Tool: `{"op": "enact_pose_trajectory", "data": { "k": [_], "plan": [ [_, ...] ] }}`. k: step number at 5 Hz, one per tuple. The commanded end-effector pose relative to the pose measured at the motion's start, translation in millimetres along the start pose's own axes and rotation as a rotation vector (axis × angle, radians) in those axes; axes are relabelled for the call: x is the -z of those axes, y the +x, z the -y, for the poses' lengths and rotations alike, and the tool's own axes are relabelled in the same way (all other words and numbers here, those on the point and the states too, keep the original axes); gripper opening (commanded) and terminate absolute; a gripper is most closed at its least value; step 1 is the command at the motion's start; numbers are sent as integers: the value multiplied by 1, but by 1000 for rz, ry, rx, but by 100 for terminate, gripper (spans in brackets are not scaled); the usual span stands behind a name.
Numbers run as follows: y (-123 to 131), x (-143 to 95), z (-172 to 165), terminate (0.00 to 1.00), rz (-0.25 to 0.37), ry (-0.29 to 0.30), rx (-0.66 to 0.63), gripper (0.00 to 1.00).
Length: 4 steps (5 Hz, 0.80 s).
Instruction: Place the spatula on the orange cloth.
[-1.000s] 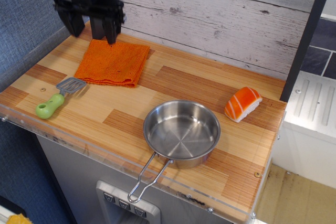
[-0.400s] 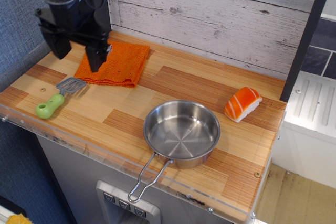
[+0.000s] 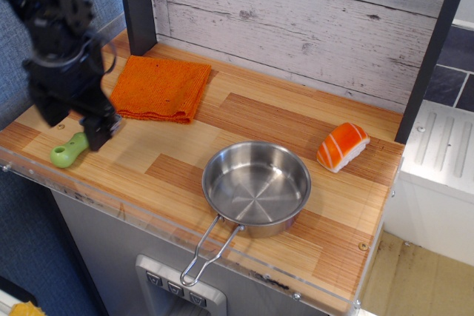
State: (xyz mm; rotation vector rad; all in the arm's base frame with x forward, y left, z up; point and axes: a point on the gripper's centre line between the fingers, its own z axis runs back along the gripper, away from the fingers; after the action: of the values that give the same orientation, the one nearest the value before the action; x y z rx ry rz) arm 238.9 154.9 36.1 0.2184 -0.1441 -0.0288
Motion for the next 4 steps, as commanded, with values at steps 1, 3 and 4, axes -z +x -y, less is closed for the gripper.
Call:
{"op": "enact_pose_trajectory", "data": {
  "k": [1,3,4],
  "plan": [
    [-7,15,-28,0,-19,-7,-39,100],
    [-11,29,-32,0,-48,-66,-52,0],
    [-10,29,-31,0,-52,-71,-49,0]
  ]
}}
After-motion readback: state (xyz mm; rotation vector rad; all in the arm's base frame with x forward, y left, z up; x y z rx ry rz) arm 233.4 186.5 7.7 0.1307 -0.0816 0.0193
